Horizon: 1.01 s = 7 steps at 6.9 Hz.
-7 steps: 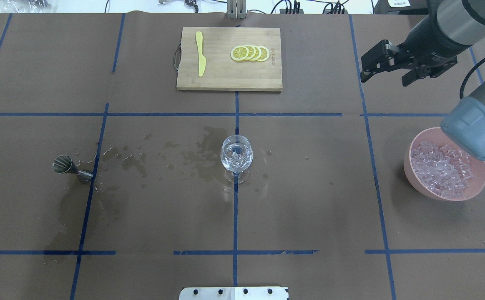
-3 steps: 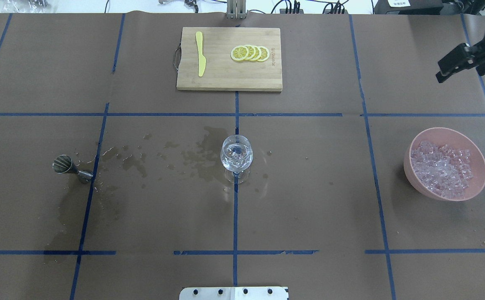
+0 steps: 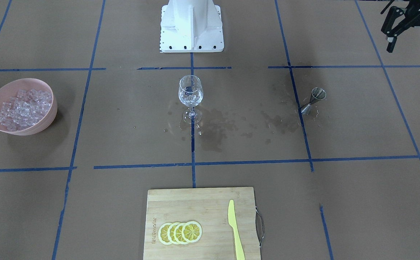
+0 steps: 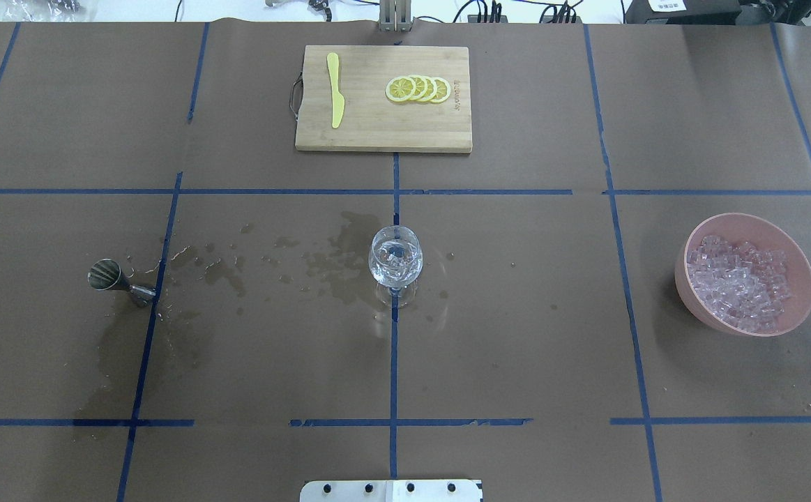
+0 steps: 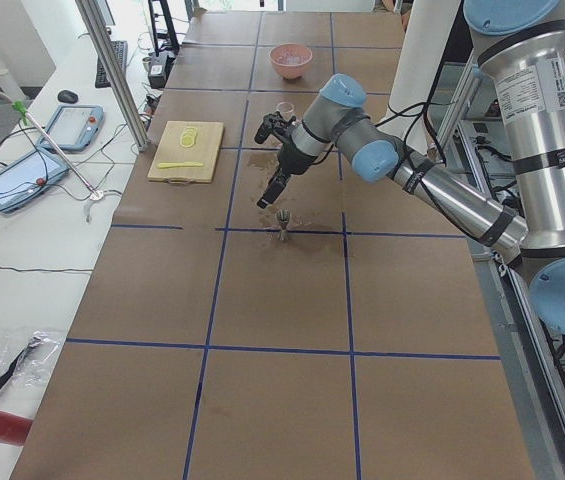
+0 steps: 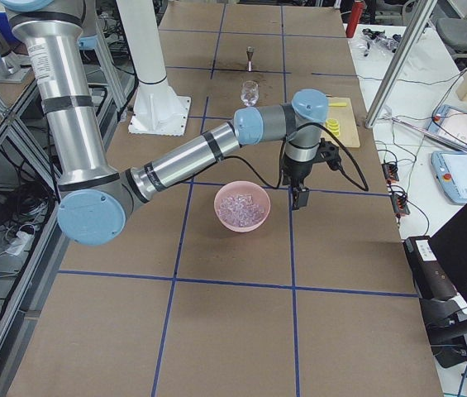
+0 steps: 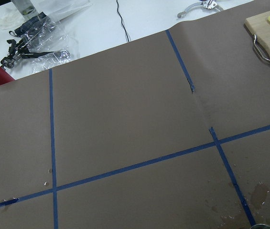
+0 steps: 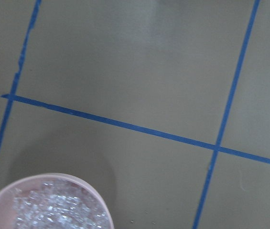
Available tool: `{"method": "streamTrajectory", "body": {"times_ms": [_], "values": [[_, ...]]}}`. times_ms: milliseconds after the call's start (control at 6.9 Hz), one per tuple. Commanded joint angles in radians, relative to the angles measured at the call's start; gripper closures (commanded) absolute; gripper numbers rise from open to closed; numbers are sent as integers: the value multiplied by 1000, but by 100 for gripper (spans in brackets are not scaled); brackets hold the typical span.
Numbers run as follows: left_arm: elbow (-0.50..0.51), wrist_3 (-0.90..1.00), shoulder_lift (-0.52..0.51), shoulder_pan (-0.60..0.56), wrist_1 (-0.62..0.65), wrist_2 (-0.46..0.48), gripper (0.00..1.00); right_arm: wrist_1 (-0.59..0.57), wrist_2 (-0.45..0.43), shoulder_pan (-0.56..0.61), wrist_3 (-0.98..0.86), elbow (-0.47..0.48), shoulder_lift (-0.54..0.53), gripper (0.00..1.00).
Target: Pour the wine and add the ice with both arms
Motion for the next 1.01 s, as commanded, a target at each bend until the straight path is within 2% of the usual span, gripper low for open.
{"method": "streamTrajectory", "body": {"times_ms": [0, 435, 869], "values": [[5, 2, -1, -1, 2, -1, 0, 3, -1, 114, -176, -109, -26, 0], [11, 2, 0, -1, 5, -32, 0, 13, -12, 148, -206, -130, -113, 0], [16, 3, -1, 2, 6, -33, 0, 11, -12, 190, -203, -153, -139, 0]]}}
